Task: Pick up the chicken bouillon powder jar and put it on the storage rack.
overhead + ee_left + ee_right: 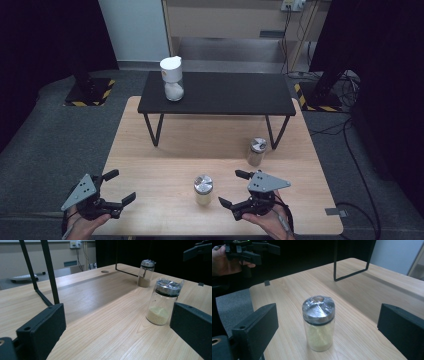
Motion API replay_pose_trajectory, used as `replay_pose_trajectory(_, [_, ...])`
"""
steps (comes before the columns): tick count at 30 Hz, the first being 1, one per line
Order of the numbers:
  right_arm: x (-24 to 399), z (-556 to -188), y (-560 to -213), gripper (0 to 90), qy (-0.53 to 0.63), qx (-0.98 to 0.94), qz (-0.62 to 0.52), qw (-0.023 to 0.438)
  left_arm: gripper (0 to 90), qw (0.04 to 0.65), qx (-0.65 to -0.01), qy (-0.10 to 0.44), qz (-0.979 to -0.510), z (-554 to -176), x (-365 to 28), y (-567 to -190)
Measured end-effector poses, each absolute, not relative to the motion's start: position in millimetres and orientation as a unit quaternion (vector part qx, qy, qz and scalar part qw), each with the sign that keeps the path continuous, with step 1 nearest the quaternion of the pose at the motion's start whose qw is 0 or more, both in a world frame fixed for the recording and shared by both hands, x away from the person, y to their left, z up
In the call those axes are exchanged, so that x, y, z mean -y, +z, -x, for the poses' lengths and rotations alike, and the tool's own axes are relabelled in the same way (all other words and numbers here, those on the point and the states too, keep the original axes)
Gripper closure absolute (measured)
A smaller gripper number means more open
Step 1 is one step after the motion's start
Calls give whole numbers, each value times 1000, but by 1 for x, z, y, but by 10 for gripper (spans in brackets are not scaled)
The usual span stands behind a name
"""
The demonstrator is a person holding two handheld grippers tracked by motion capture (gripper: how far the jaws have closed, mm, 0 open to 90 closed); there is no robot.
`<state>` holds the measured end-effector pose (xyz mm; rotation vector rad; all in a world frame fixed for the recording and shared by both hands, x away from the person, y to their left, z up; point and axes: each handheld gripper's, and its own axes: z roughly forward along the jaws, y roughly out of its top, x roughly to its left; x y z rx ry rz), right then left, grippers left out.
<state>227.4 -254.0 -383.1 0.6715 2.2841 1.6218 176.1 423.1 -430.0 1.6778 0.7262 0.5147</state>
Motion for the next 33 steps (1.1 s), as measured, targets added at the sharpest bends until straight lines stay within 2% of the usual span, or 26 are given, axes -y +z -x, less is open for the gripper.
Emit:
replay_pose_trajectory(15, [220,-257,-396,44,541,-806,-218,99,0,582,-311,220,-719,-176,-423,-430])
replay_pose_trajectory(33, [193,-276,-409,85,515,-826,-208,95,0,582,-310,219,-719,-176,-423,-430])
